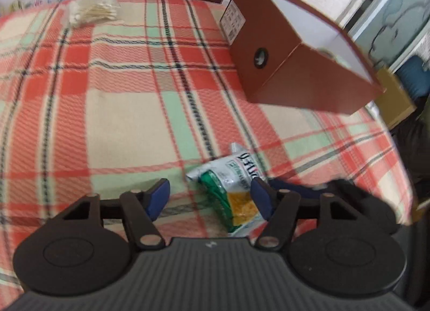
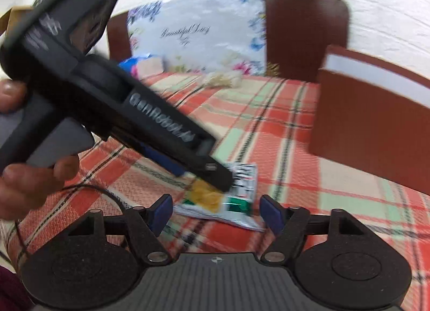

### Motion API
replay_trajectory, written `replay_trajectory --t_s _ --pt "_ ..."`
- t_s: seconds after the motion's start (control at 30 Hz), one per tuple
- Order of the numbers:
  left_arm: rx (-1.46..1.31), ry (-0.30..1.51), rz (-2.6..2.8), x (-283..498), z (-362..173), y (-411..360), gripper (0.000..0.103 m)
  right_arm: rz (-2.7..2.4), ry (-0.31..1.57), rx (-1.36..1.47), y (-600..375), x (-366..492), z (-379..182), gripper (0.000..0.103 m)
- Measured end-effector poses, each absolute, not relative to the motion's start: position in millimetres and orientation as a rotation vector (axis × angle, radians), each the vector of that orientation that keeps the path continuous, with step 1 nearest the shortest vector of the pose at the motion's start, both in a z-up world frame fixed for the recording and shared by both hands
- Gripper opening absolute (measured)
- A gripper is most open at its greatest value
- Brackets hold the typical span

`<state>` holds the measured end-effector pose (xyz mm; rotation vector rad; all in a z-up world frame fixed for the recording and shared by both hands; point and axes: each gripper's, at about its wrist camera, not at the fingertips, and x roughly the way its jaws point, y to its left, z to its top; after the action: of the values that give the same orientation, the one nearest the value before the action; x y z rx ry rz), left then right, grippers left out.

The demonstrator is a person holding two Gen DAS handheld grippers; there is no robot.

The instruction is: Organize objects

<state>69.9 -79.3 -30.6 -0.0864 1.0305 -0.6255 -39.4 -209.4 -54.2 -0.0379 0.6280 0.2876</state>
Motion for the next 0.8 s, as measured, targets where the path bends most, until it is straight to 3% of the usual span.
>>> replay_trajectory --t_s 0.03,0.1,0.37,0.57,0.67,0.73,0.8 --pt "-0.09 1.034 -0.647 70.2 -29.7 -82.7 0.044 0.268 0.625 -0.047 -206.5 -35.7 -55.8 0.062" --pt "-0.093 1.029 -0.66 70.9 -21.9 -88.5 0.04 0.254 0.6 -0.045 -206.2 -35.1 -50.6 0.05" --pt "-0.035 0.824 -0.788 75.3 52.7 -141.6 0.04 0.071 0.361 -0.051 -246.5 -36.6 1.9 0.046" --pt "0.005 0.725 -0.83 102.0 81.9 -194.6 0.04 -0.029 0.287 -0.032 -286.2 -6.5 23.8 0.046" --pt "0.04 0.7 -0.799 119.1 79.4 -215.1 0.041 -0.062 0.277 -0.024 -299.7 18.7 18.3 0.048" --pt "0.079 0.709 -0.722 132.8 69.3 -226.2 0.042 -0.087 0.294 -0.048 -302.2 37.4 7.5 0.062" --pt "0.097 0.739 -0.684 140.9 60.8 -229.6 0.039 -0.115 0.329 -0.051 -302.9 46.8 -1.3 0.063"
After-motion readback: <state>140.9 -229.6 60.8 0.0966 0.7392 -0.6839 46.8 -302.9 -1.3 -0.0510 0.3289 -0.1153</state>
